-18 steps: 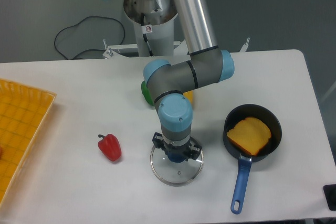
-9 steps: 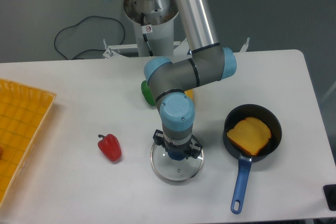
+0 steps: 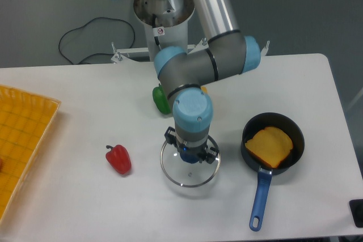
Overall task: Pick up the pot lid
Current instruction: 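Lift the glass lid by its knob and carry it toward the pan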
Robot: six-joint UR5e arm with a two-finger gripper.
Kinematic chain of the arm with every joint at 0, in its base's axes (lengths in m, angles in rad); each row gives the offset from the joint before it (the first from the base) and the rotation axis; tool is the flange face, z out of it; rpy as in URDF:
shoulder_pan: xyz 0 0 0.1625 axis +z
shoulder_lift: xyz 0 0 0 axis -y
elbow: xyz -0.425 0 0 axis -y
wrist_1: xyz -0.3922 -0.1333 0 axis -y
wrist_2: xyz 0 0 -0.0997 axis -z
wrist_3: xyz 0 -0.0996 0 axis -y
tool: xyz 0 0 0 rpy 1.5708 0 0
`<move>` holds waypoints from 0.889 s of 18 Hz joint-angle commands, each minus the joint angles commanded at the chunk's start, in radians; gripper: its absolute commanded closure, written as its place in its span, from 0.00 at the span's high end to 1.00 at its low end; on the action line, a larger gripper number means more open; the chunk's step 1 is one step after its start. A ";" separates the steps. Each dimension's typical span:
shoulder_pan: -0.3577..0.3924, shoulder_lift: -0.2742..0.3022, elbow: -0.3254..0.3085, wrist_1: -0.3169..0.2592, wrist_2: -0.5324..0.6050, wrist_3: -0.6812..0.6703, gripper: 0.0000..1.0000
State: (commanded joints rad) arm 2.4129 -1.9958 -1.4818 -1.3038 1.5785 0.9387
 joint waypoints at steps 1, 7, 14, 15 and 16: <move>0.006 0.008 0.000 -0.005 -0.002 0.002 0.48; 0.015 0.043 0.000 -0.034 0.003 0.101 0.48; 0.043 0.074 -0.008 -0.038 -0.005 0.146 0.48; 0.043 0.074 -0.008 -0.038 -0.005 0.147 0.48; 0.048 0.074 -0.008 -0.038 -0.005 0.147 0.48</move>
State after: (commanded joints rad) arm 2.4605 -1.9221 -1.4895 -1.3422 1.5739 1.0861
